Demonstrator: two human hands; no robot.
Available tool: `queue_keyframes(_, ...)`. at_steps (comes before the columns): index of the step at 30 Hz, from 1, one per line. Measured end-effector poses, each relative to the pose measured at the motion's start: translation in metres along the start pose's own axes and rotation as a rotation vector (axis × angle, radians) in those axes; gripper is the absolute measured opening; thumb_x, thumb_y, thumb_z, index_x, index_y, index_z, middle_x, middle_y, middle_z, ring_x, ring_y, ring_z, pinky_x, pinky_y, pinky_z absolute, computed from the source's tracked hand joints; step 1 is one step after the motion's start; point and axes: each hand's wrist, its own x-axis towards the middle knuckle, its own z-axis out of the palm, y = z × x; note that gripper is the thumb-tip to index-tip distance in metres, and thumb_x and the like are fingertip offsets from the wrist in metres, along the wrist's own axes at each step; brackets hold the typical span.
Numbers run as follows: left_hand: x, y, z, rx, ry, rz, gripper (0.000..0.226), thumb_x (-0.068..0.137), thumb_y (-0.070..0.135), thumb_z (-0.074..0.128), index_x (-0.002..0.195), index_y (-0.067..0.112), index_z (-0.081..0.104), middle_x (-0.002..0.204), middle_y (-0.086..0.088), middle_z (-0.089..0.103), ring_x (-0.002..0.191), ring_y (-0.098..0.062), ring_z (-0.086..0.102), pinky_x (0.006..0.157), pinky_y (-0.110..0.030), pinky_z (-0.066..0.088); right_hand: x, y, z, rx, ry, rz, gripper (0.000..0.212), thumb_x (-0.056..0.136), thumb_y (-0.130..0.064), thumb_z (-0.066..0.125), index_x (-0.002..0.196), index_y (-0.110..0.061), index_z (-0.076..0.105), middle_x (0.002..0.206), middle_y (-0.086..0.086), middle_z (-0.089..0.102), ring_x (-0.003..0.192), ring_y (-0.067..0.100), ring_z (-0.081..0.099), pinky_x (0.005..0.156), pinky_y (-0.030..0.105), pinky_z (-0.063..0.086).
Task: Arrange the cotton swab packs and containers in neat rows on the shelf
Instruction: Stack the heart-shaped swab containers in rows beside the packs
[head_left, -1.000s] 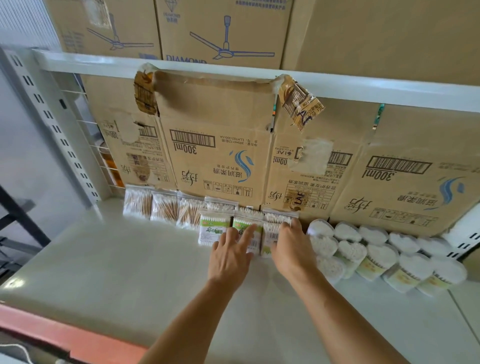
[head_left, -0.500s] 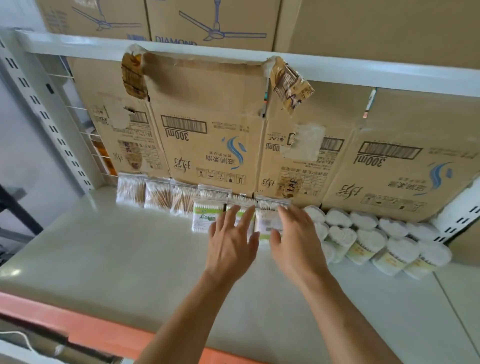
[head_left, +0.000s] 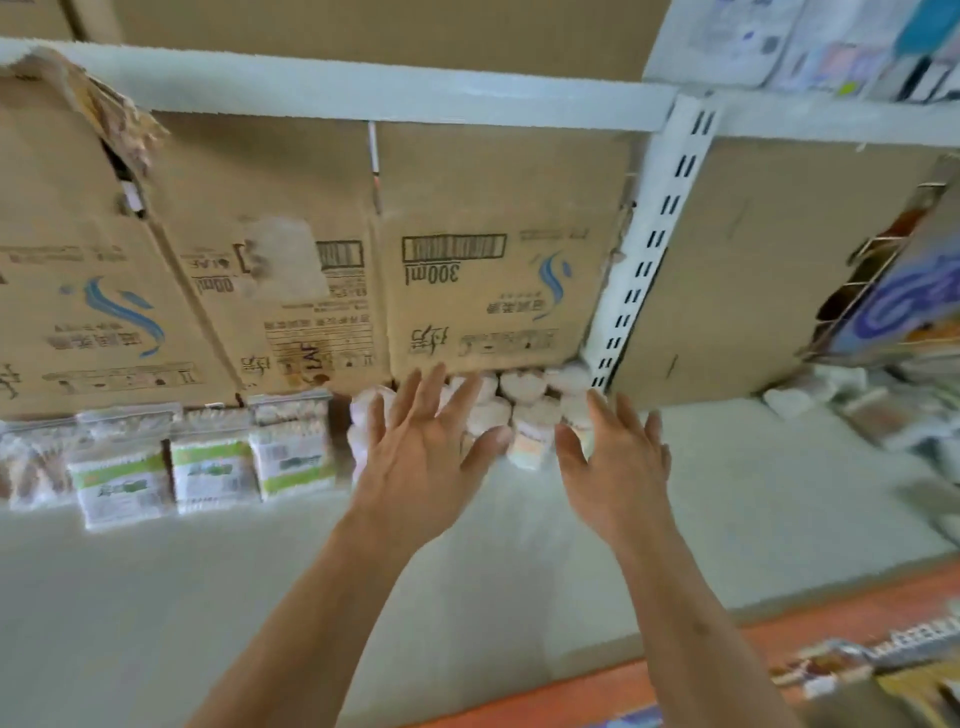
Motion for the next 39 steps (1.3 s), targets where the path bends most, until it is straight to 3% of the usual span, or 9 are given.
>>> queue_keyframes(7, 0.034, 0.123, 0.056, -0.085, -0.132, 0.190, 0.067, 0.089, 0.065, 0.021, 0.148, 0.035, 0.020, 0.159, 0.002, 0.010, 0.146, -0.018, 0.000, 0.118, -0.048, 0.004, 0.020, 0.114, -0.035, 0.099, 0.010, 0.185, 0.060, 0.099, -0.045, 0.039, 0.151, -0.021, 0.024, 0.161, 0.007, 0.013, 0.147, 0.035, -0.001, 0.117, 0.051, 0.010)
queue_keyframes(11, 0.054, 0.182, 0.101, -0.096, -0.200, 0.230, 0.062, 0.093, 0.060, 0.028, 0.147, 0.030, 0.026, 0.155, 0.003, 0.020, 0.145, -0.021, 0.009, 0.116, -0.048, 0.015, 0.044, 0.188, -0.057, 0.126, 0.047, 0.210, 0.061, 0.098, -0.044, 0.042, 0.150, -0.016, 0.027, 0.158, 0.011, 0.020, 0.147, 0.034, 0.006, 0.119, 0.049, 0.010)
queue_keyframes(13, 0.067, 0.216, 0.127, -0.084, -0.273, 0.222, 0.063, 0.093, 0.061, 0.026, 0.148, 0.031, 0.021, 0.157, 0.002, 0.016, 0.146, -0.021, 0.006, 0.117, -0.047, 0.013, 0.057, 0.227, -0.072, 0.160, 0.075, 0.221, 0.060, 0.098, -0.038, 0.045, 0.149, -0.012, 0.029, 0.157, 0.015, 0.024, 0.147, 0.031, 0.010, 0.121, 0.043, 0.008)
queue_keyframes(16, 0.089, 0.258, 0.160, -0.084, -0.366, 0.182, 0.063, 0.094, 0.060, 0.028, 0.150, 0.033, 0.016, 0.159, 0.000, 0.009, 0.146, -0.019, 0.000, 0.119, -0.043, 0.007, 0.077, 0.277, -0.093, 0.239, 0.077, 0.260, 0.058, 0.097, -0.031, 0.049, 0.149, -0.011, 0.030, 0.156, 0.014, 0.026, 0.147, 0.025, 0.016, 0.119, 0.038, 0.015)
queue_keyframes(21, 0.120, 0.308, 0.207, -0.141, -0.430, 0.133, 0.062, 0.095, 0.056, 0.035, 0.149, 0.028, 0.021, 0.159, -0.003, 0.014, 0.146, -0.018, 0.006, 0.118, -0.038, 0.013, 0.104, 0.339, -0.118, 0.271, 0.096, 0.247, 0.055, 0.096, -0.024, 0.051, 0.147, -0.013, 0.033, 0.150, 0.008, 0.037, 0.138, 0.024, 0.034, 0.108, 0.035, 0.031)
queue_keyframes(25, 0.144, 0.334, 0.234, -0.127, -0.410, 0.127, 0.062, 0.095, 0.049, 0.043, 0.148, 0.022, 0.026, 0.155, -0.006, 0.023, 0.143, -0.022, 0.019, 0.115, -0.038, 0.022, 0.127, 0.369, -0.132, 0.259, 0.140, 0.242, 0.051, 0.095, -0.019, 0.054, 0.143, -0.011, 0.038, 0.144, 0.008, 0.044, 0.131, 0.025, 0.041, 0.102, 0.032, 0.034)
queue_keyframes(29, 0.170, 0.353, 0.252, -0.242, -0.298, 0.033, 0.058, 0.093, 0.035, 0.053, 0.144, 0.018, 0.032, 0.145, -0.006, 0.038, 0.131, -0.024, 0.038, 0.107, -0.035, 0.033, 0.150, 0.390, -0.134, 0.252, 0.129, 0.297, 0.057, 0.092, -0.018, 0.055, 0.145, -0.012, 0.035, 0.144, 0.012, 0.042, 0.129, 0.031, 0.041, 0.103, 0.039, 0.035)
queue_keyframes(34, 0.196, 0.365, 0.275, -0.240, -0.298, -0.077, 0.064, 0.090, 0.035, 0.058, 0.145, 0.022, 0.028, 0.141, -0.008, 0.039, 0.125, -0.028, 0.043, 0.101, -0.039, 0.042, 0.173, 0.401, -0.132, 0.190, 0.070, 0.370, 0.058, 0.091, -0.020, 0.055, 0.144, -0.009, 0.032, 0.134, 0.017, 0.049, 0.119, 0.035, 0.050, 0.093, 0.041, 0.042)
queue_keyframes(39, 0.200, 0.367, 0.284, -0.269, -0.200, -0.134, 0.042, 0.086, 0.031, 0.064, 0.124, 0.020, 0.047, 0.129, -0.006, 0.048, 0.112, -0.026, 0.052, 0.091, -0.037, 0.046, 0.183, 0.406, -0.121, 0.104, 0.025, 0.370, 0.049, 0.093, -0.032, 0.057, 0.131, -0.005, 0.045, 0.126, 0.016, 0.055, 0.114, 0.034, 0.053, 0.089, 0.040, 0.043)
